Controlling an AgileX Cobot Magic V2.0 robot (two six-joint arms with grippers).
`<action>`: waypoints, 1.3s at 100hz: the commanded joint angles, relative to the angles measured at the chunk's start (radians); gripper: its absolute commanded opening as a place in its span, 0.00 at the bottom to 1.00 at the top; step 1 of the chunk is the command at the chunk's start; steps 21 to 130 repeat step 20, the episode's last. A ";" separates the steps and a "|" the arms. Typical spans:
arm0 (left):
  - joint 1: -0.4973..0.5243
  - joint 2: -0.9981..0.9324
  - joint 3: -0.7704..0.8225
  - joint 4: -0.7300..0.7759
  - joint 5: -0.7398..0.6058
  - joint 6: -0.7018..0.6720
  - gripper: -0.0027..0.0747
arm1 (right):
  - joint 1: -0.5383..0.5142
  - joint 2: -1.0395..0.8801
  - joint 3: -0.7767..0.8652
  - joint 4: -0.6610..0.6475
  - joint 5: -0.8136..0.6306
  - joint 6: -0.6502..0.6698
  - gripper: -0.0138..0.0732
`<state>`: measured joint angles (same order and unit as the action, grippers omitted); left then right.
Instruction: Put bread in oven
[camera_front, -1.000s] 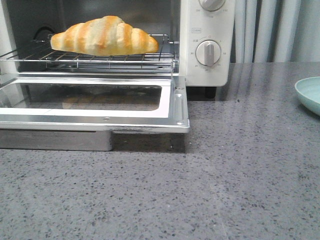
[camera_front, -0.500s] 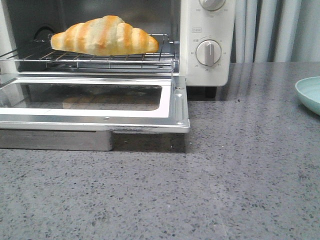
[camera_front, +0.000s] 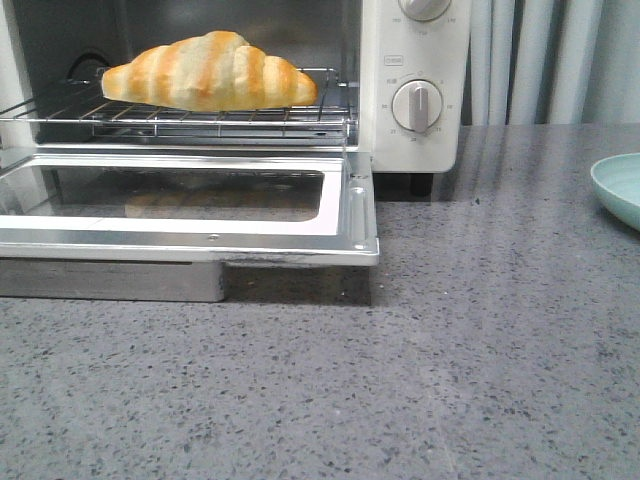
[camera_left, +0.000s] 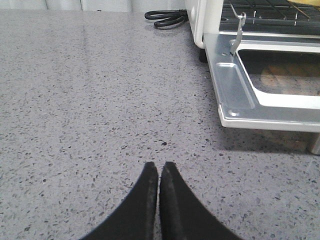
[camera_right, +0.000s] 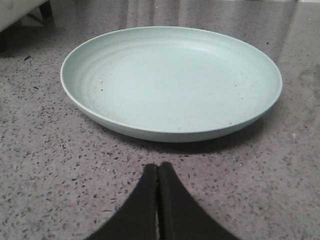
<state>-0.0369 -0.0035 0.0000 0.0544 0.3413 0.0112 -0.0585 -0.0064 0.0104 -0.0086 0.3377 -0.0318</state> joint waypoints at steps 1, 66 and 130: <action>-0.002 -0.031 0.024 0.002 -0.059 -0.011 0.01 | 0.000 -0.023 0.013 -0.019 -0.030 -0.013 0.08; -0.002 -0.031 0.024 0.002 -0.059 -0.011 0.01 | 0.000 -0.023 0.013 -0.019 -0.030 -0.013 0.08; -0.002 -0.031 0.024 0.002 -0.059 -0.011 0.01 | 0.000 -0.023 0.013 -0.019 -0.030 -0.013 0.08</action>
